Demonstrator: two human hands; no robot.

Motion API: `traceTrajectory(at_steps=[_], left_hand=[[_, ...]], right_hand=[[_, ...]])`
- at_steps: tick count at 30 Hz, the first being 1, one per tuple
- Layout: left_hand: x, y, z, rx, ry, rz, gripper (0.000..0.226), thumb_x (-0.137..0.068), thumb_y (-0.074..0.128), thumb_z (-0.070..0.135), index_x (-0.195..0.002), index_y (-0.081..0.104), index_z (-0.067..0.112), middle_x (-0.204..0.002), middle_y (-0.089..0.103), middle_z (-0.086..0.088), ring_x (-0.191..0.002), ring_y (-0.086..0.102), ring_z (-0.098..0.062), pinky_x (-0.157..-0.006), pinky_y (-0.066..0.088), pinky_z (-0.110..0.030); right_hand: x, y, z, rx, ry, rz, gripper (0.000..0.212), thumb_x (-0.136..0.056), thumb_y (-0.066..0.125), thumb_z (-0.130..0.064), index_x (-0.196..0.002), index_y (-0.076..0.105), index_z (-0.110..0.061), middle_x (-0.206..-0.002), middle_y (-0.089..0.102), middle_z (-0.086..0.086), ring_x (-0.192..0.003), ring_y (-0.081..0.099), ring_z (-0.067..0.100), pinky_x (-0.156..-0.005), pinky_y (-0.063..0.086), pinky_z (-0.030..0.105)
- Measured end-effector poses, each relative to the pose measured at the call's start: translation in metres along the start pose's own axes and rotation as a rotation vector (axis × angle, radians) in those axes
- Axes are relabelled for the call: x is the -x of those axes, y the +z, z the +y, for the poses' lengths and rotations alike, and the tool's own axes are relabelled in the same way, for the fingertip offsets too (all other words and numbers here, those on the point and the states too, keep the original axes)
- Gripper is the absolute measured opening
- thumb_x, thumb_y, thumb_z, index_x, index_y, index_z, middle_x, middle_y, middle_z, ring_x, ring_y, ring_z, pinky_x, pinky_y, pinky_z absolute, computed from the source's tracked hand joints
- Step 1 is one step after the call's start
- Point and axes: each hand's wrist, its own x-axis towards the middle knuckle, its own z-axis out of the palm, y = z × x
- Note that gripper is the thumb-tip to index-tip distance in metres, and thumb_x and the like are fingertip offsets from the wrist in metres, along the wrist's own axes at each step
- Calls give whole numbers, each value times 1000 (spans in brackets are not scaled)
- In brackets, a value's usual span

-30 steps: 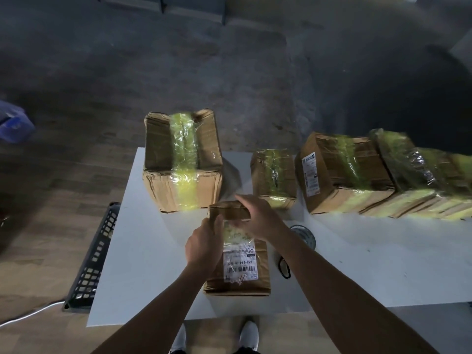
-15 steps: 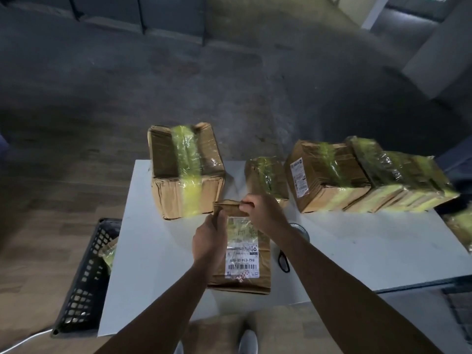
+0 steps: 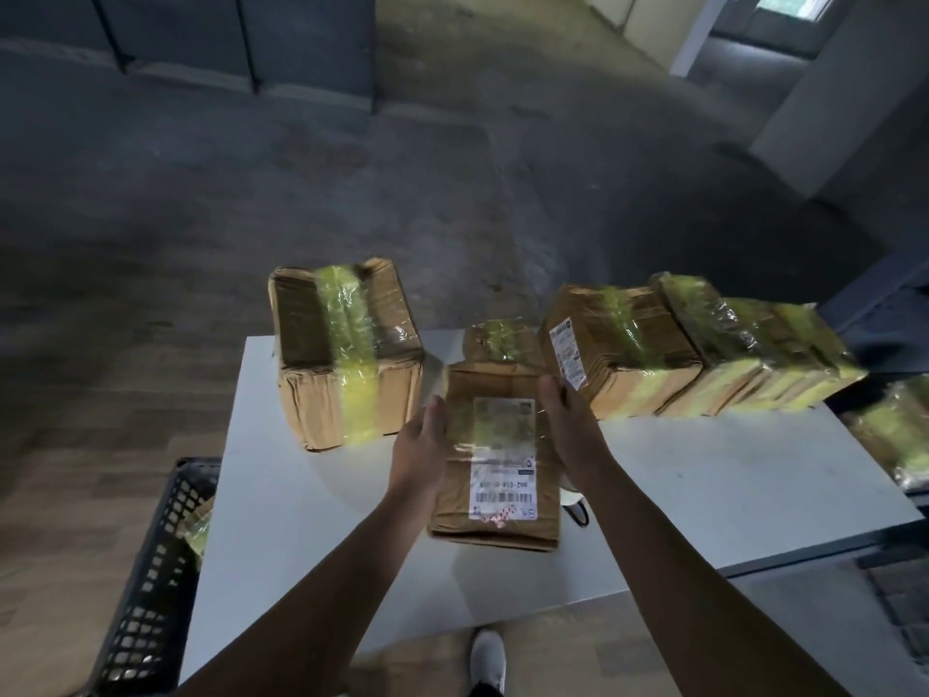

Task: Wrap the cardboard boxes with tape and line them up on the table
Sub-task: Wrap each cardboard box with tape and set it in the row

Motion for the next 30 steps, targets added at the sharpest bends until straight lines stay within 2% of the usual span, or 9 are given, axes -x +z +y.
traceTrajectory(at_steps=[4, 7, 11, 17, 19, 22, 25, 28, 30], left_hand=[[-7, 2, 15, -93, 147, 62, 18, -94, 59, 32, -111, 63, 25, -113, 66, 7, -104, 62, -11, -87, 49, -33], [-12, 10, 22, -171, 50, 78, 65, -81, 73, 44, -135, 44, 21, -117, 57, 9, -103, 57, -14, -82, 50, -33], [-19, 20, 32, -59, -216, -120, 57, -71, 67, 59, -110, 67, 18, -93, 74, -6, -79, 72, -25, -60, 57, -33], [-25, 53, 26, -106, -60, 163, 35, -86, 68, 44, -106, 70, 15, -89, 74, -4, -81, 71, -23, -75, 60, -39], [-26, 62, 28, -202, -1, 262, 37, -90, 62, 44, -113, 67, 16, -95, 72, 0, -89, 68, -20, -83, 57, -41], [-31, 68, 38, -267, 20, 406, 38, -94, 56, 43, -114, 65, 12, -99, 70, -4, -92, 65, -24, -86, 54, -42], [-39, 67, 45, -355, 6, 517, 37, -98, 50, 40, -115, 63, 9, -104, 69, -9, -95, 62, -27, -82, 49, -36], [-51, 67, 48, -444, -1, 514, 38, -102, 42, 34, -119, 61, 6, -113, 66, -14, -103, 59, -32, -79, 41, -31], [-61, 67, 51, -462, -5, 500, 38, -102, 41, 31, -122, 58, 4, -117, 64, -16, -108, 58, -35, -80, 37, -30]], right_hand=[[-20, -20, 8, -362, 146, 2, 50, -101, 35, -49, -124, 60, -12, -115, 68, 15, -105, 65, 35, -89, 54, 51], [-39, -23, 12, -438, 173, -26, 51, -100, 36, -53, -126, 59, -16, -120, 66, 15, -108, 64, 35, -93, 51, 56], [-65, -25, 11, -360, 192, -92, 55, -98, 35, -59, -130, 55, -19, -124, 61, 13, -112, 59, 34, -95, 50, 53], [-105, -17, 17, -297, 251, -215, 17, -103, 42, -18, -96, 57, -20, -97, 57, 1, -89, 57, 12, -75, 49, 14], [-112, -8, 20, -218, 272, -276, 20, -103, 40, -9, -97, 56, -21, -97, 57, 0, -85, 57, 13, -77, 51, 20], [-112, 1, 8, -228, 229, -358, 35, -102, 35, -38, -109, 62, -16, -99, 61, 9, -94, 58, 28, -91, 44, 41], [-116, 5, 2, -101, 221, -341, 55, -95, 32, -64, -103, 65, -22, -106, 64, 8, -106, 59, 30, -94, 46, 42], [-119, 9, 4, -152, 244, -453, 74, -88, 35, -74, -138, 50, -21, -136, 53, -1, -128, 49, 23, -110, 36, 46], [-123, 13, 3, -156, 163, -501, 69, -86, 48, -70, -138, 50, -23, -127, 57, -10, -119, 53, 14, -105, 40, 39]])
